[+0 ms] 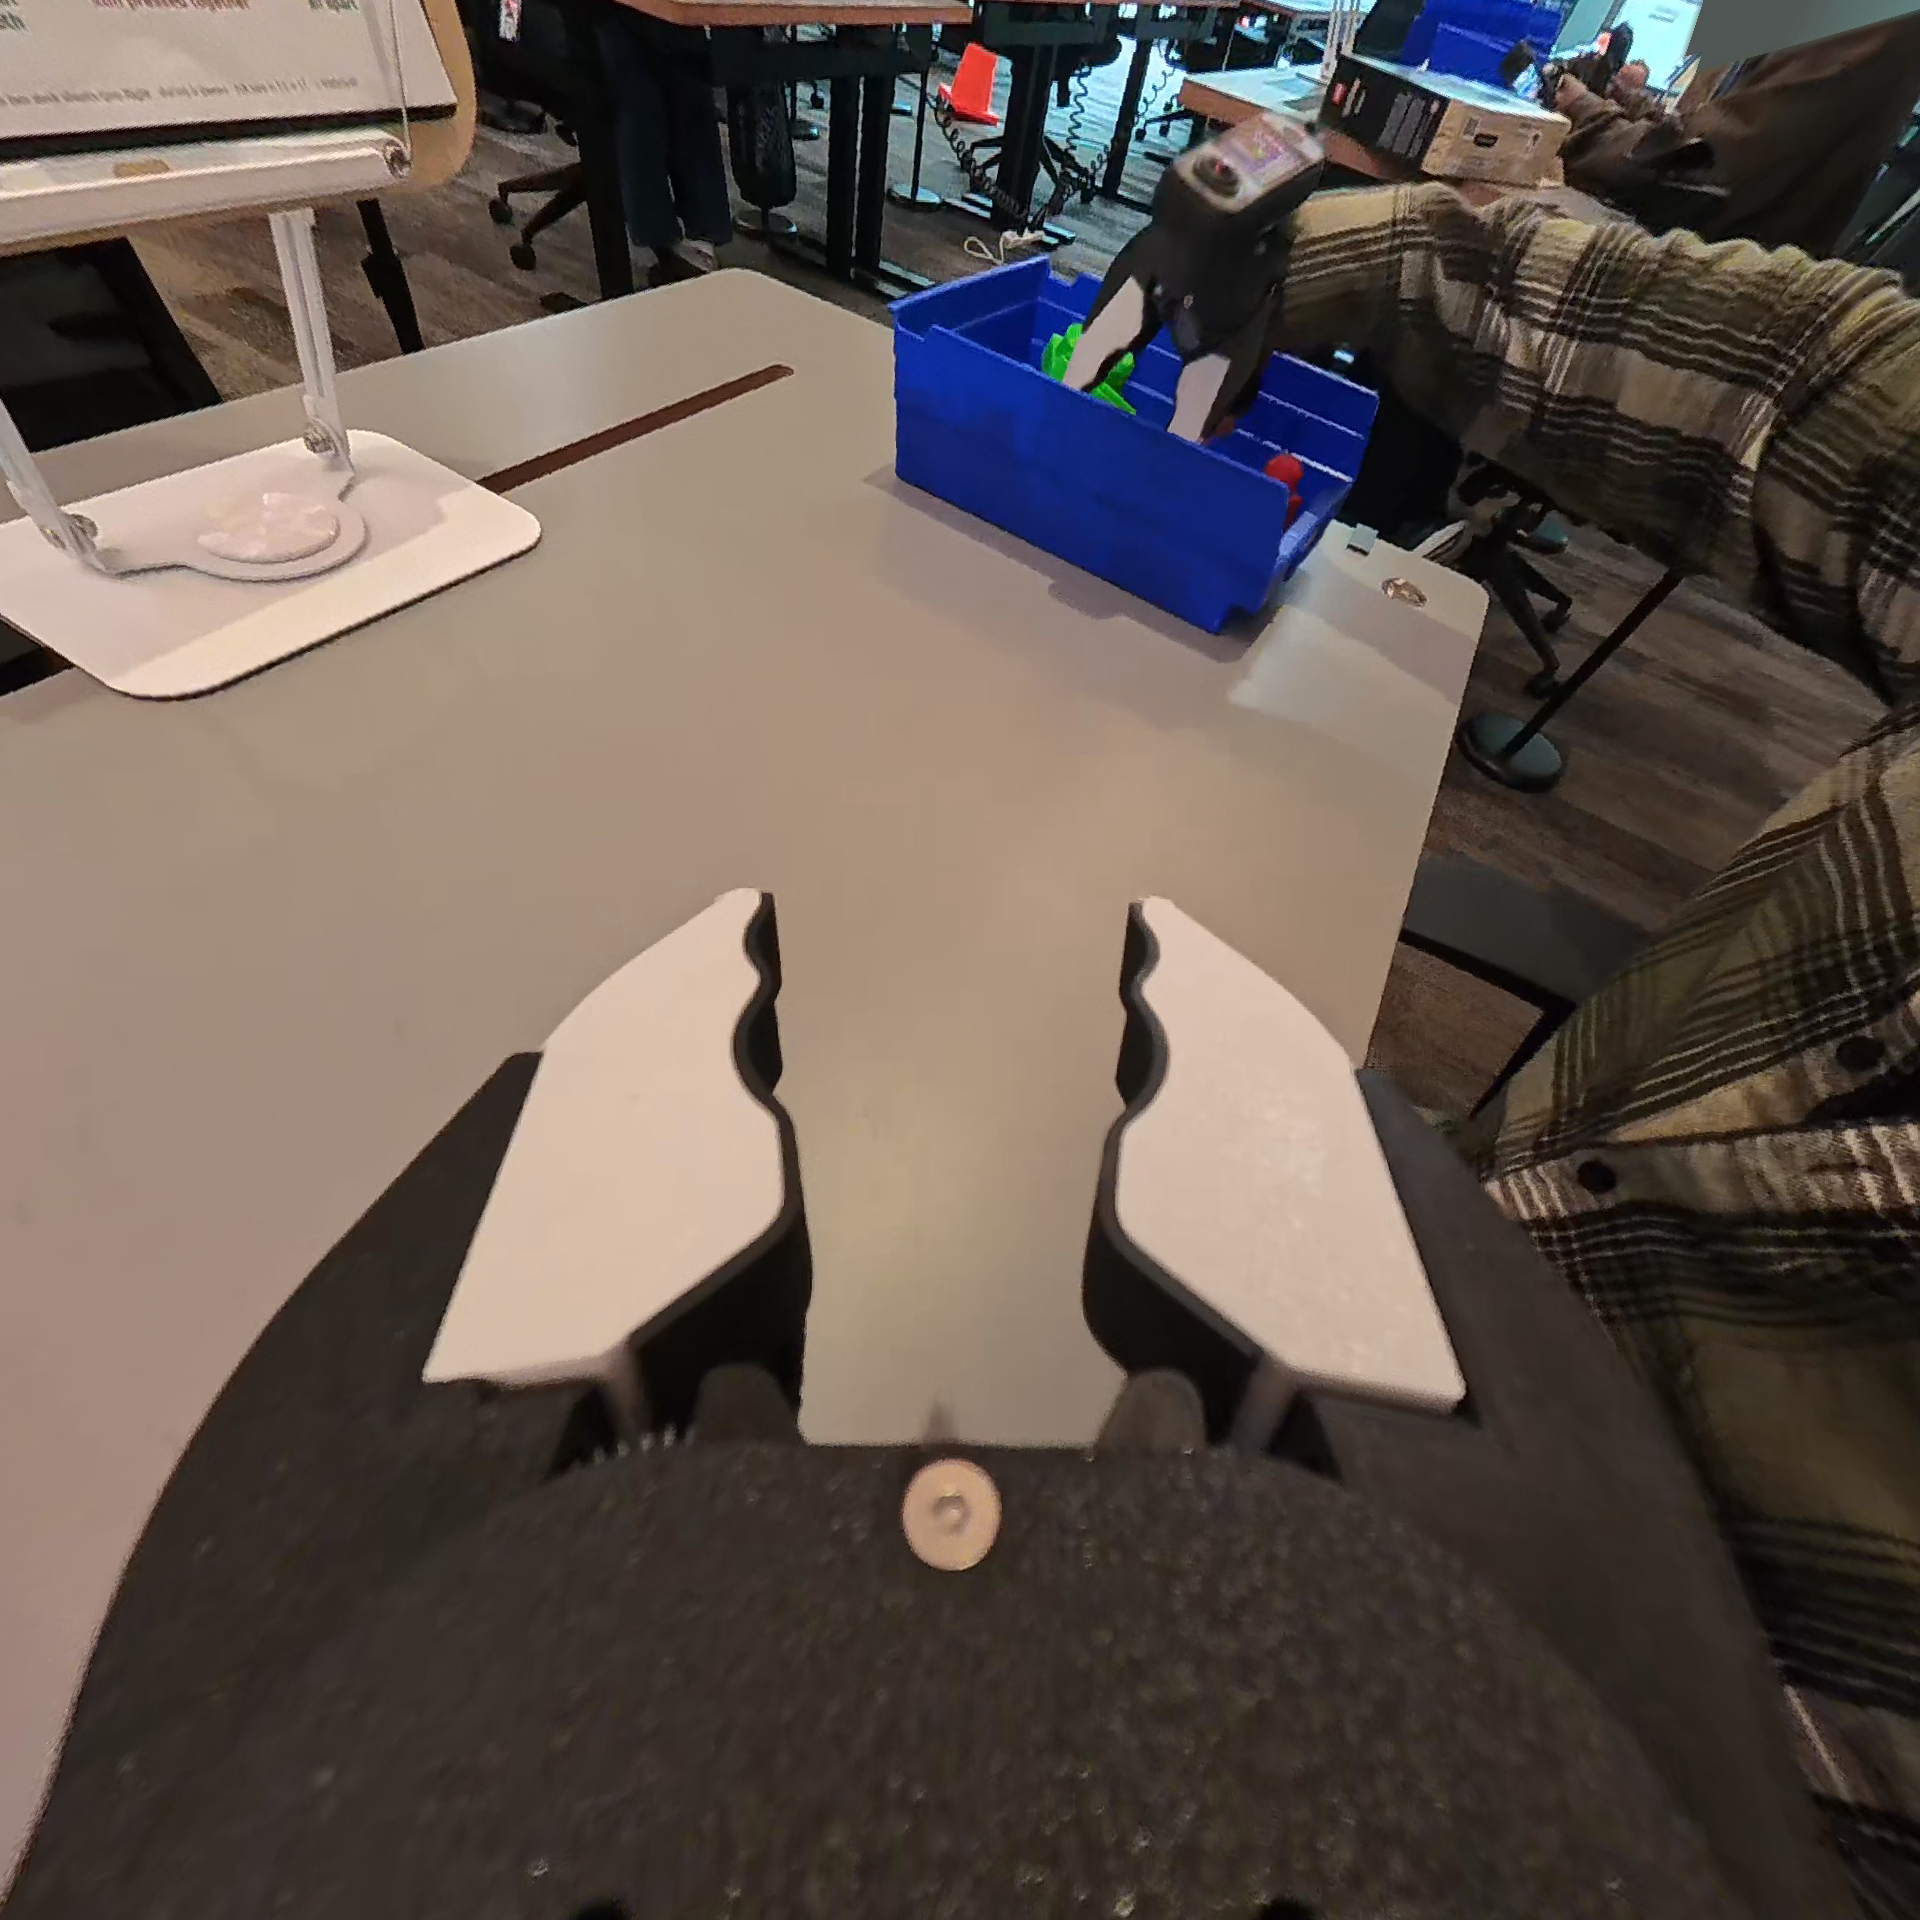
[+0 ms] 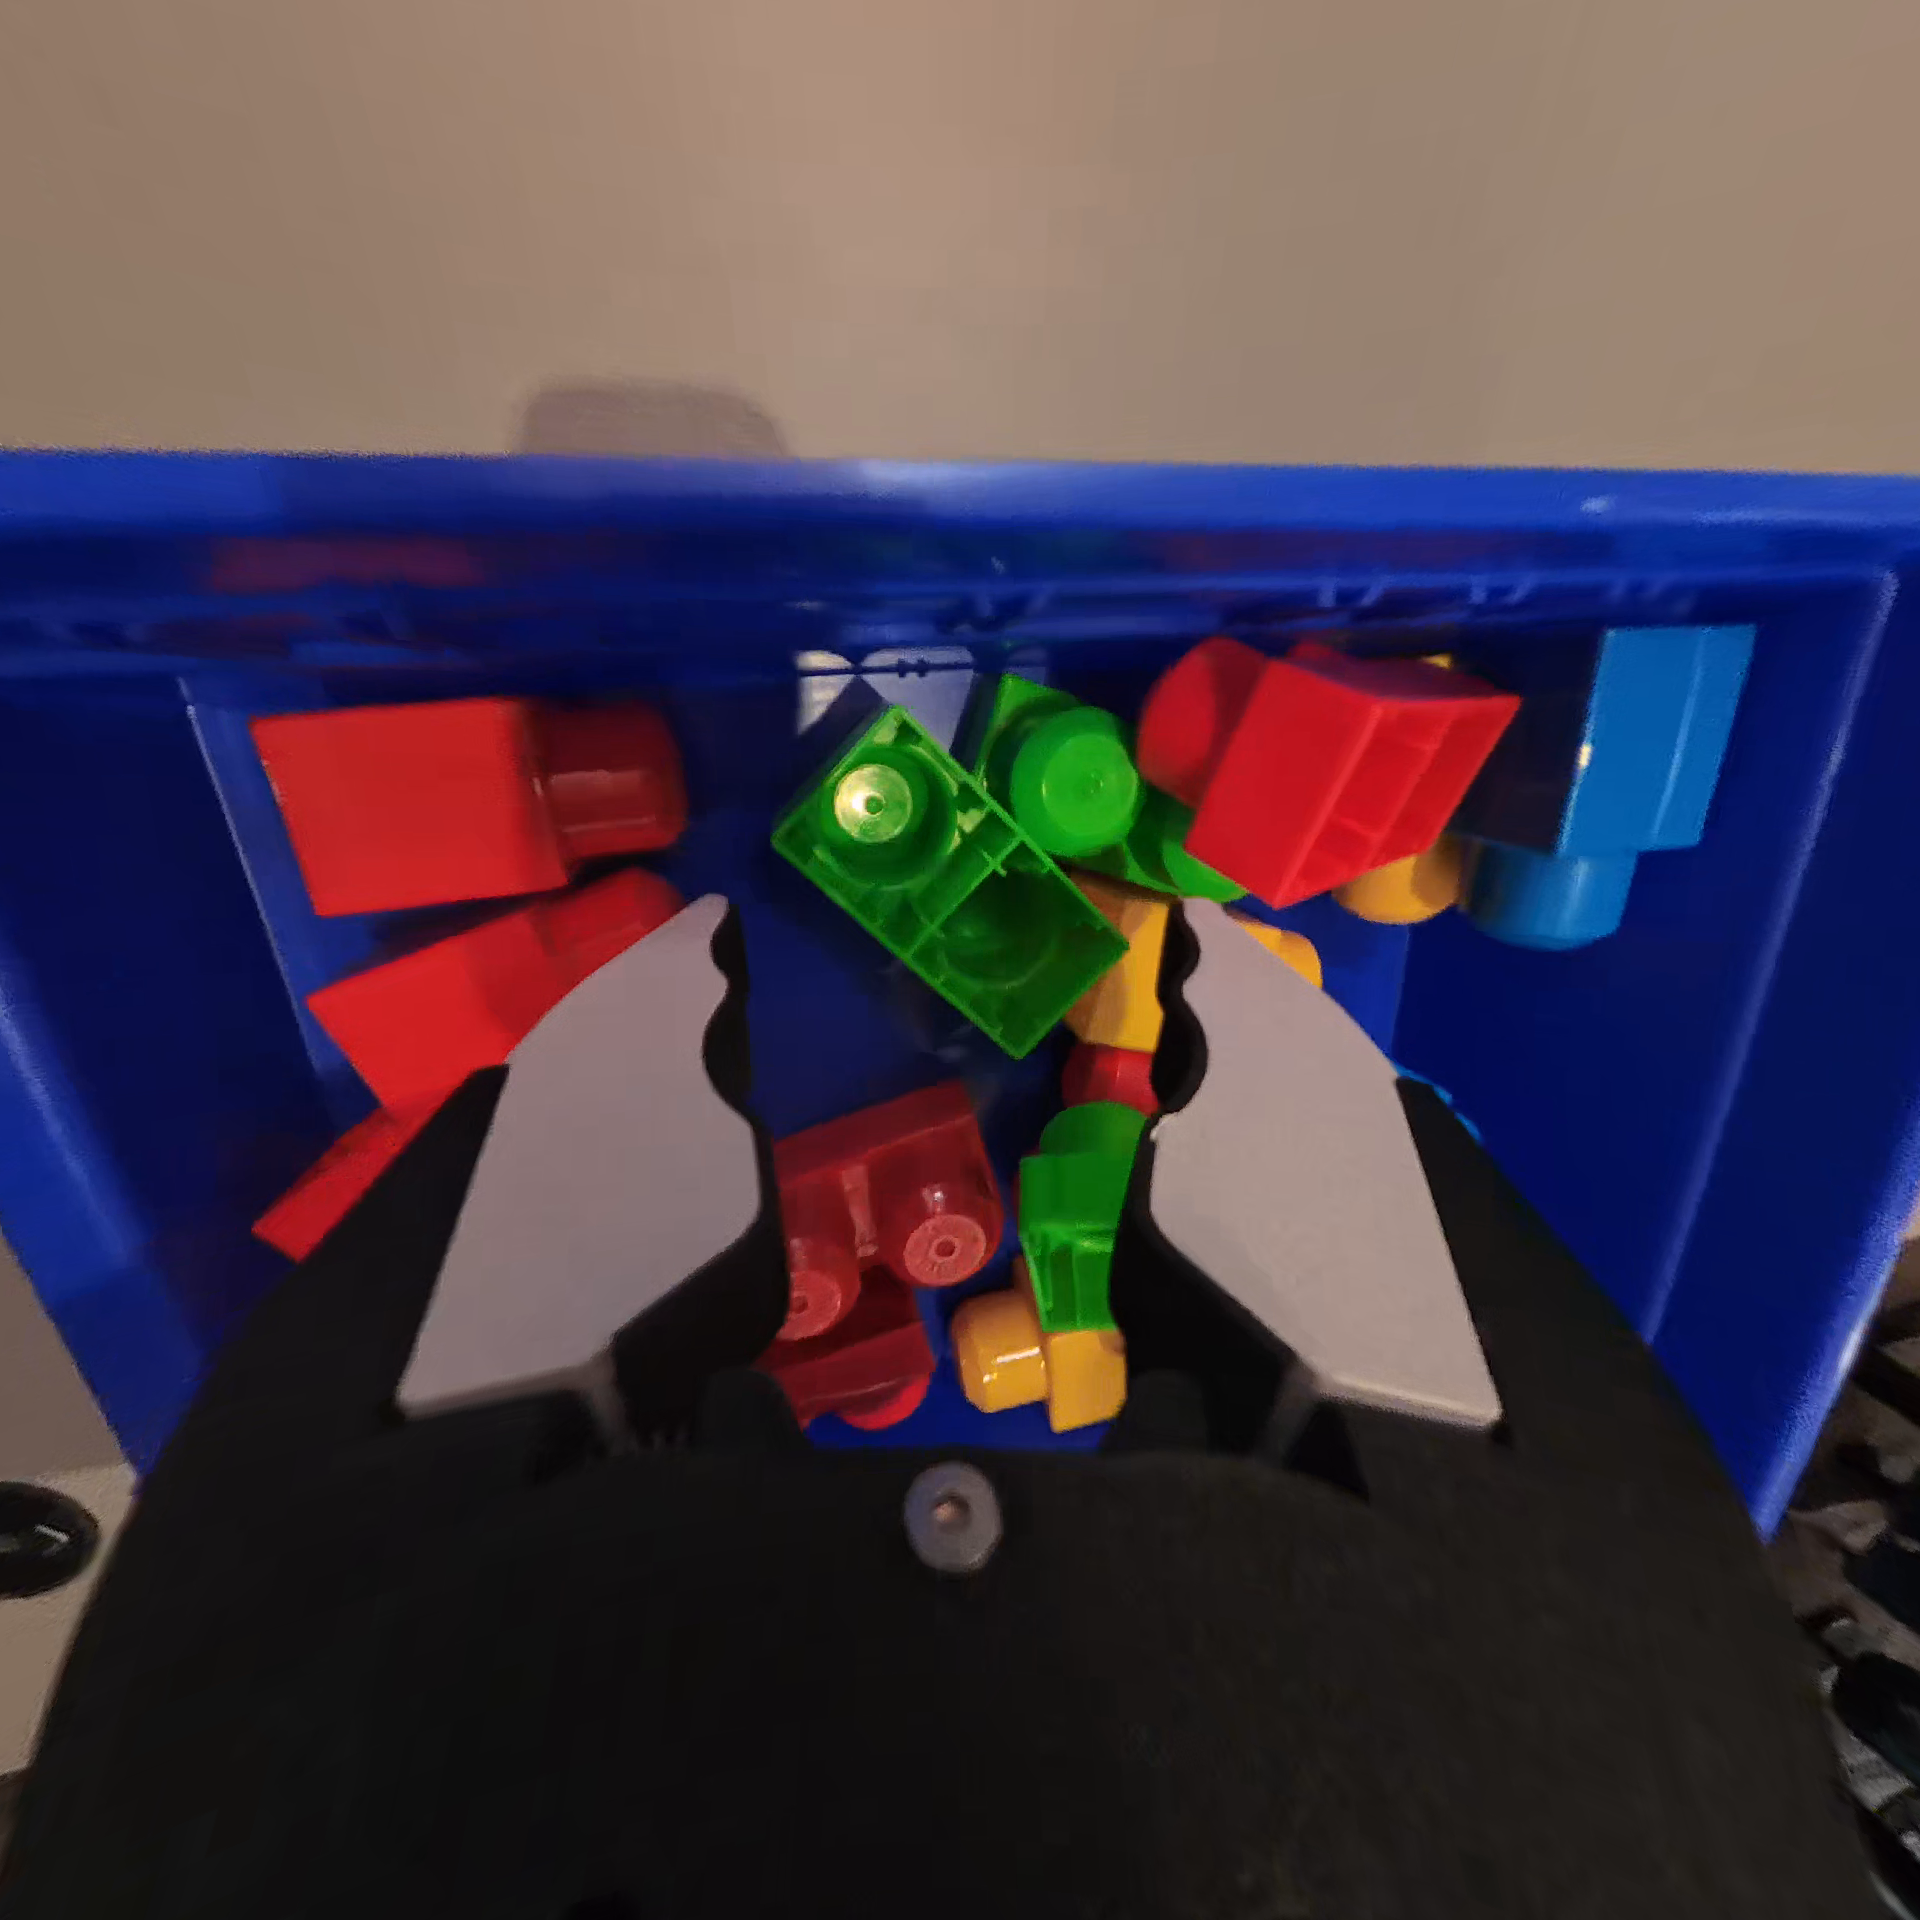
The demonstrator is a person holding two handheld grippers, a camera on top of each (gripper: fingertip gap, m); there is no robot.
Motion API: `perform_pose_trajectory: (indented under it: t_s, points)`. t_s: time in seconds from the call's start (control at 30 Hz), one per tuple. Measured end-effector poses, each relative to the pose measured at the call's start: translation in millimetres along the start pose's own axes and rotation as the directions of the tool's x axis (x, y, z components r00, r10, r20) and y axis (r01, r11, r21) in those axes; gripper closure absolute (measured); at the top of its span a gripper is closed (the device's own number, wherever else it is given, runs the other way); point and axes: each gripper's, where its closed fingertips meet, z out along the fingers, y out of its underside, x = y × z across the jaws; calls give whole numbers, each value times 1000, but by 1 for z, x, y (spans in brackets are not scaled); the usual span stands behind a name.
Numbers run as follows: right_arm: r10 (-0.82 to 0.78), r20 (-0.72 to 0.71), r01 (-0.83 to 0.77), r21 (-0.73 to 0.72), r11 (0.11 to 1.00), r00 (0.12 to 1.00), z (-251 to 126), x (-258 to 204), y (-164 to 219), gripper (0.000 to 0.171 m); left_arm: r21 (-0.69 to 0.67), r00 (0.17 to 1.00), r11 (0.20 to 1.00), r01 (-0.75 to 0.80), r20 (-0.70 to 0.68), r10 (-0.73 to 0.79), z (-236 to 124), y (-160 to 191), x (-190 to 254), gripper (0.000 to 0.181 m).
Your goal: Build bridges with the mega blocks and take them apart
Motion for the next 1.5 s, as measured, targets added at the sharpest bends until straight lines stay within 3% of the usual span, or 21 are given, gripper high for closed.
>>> perform_pose_trajectory:
  t_s: [0.1,0.27,0.37,0.47,0.6,0.77,0.93,1.07,1.23,1.5]
  points:
    - [-27,42,28,-25,999,999,10,-1,4,101,9,1000,1000,13,-4,-13,1,-2,0,118]
    - [-52,55,56,-82,995,997,19,0,11,130,20,1000,999,25,-12,-25,5,-2,1,119]
    - [6,77,2,-104,995,997,13,-6,12,133,29,999,999,35,-24,-34,9,-1,3,119]
    - [85,35,-82,-74,994,996,-9,-7,10,133,55,999,998,38,-39,-36,15,-5,5,120]
    - [249,-93,-248,27,968,964,-70,-2,-5,133,113,999,994,3,-53,3,30,-15,6,120]
    - [361,-67,-336,241,910,930,-128,-22,-86,133,200,990,980,6,-140,22,69,-40,8,119]
    - [312,108,-329,400,855,944,-113,-63,-205,133,231,970,973,-17,-233,72,121,-70,23,117]
    - [219,276,-340,541,770,936,-95,-91,-289,133,191,947,981,-30,-307,89,149,-69,36,113]
    - [177,364,-380,623,684,914,-77,-100,-340,133,226,927,974,29,-371,58,145,-68,40,115]
    - [133,442,-432,695,575,887,-70,-108,-373,133,264,921,963,49,-384,58,126,-61,34,150]
